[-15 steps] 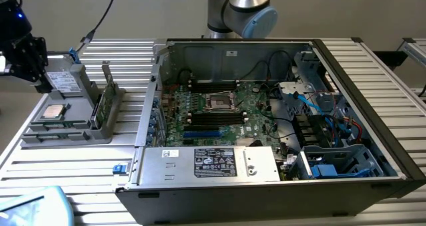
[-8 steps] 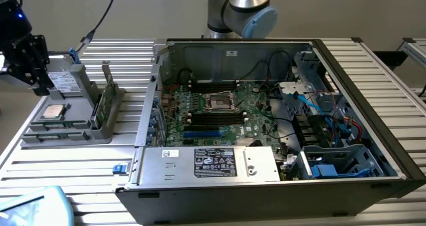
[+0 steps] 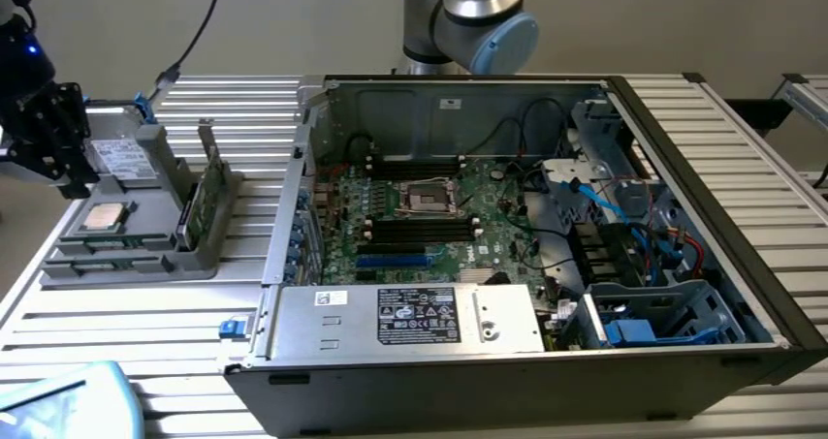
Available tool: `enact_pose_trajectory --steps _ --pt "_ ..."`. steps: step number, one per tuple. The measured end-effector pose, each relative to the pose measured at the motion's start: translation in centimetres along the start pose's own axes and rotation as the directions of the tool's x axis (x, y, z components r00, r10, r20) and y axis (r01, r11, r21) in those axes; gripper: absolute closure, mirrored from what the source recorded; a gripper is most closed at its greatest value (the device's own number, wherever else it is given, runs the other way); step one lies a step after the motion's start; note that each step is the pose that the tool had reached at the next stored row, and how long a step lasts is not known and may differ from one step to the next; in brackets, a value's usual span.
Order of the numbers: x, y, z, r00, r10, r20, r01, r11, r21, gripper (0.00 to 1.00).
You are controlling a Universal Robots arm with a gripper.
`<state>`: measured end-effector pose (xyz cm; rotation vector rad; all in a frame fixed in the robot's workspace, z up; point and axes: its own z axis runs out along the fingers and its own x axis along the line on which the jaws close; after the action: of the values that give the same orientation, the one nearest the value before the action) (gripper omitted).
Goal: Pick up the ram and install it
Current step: 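Pick up the ram and move it above insertion slot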
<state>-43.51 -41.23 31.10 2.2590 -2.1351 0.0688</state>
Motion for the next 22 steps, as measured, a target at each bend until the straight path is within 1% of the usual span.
enact_pose_trajectory --steps 3,10,11,22 --pt "0.2 0.39 0.56 1.0 -0.004 0.0005 0.004 1.0 0.0004 0.69" --pt "1.1 0.48 1.89 0.9997 -0.022 0.003 0.022 0.9997 0.0013 0.69" --pt "1.2 0.5 2.25 0.9996 -0.027 0.0031 0.027 0.9996 0.0013 0.69" --pt "1.1 0.51 4.25 0.9995 -0.032 0.0032 0.032 0.9995 0.0017 0.69"
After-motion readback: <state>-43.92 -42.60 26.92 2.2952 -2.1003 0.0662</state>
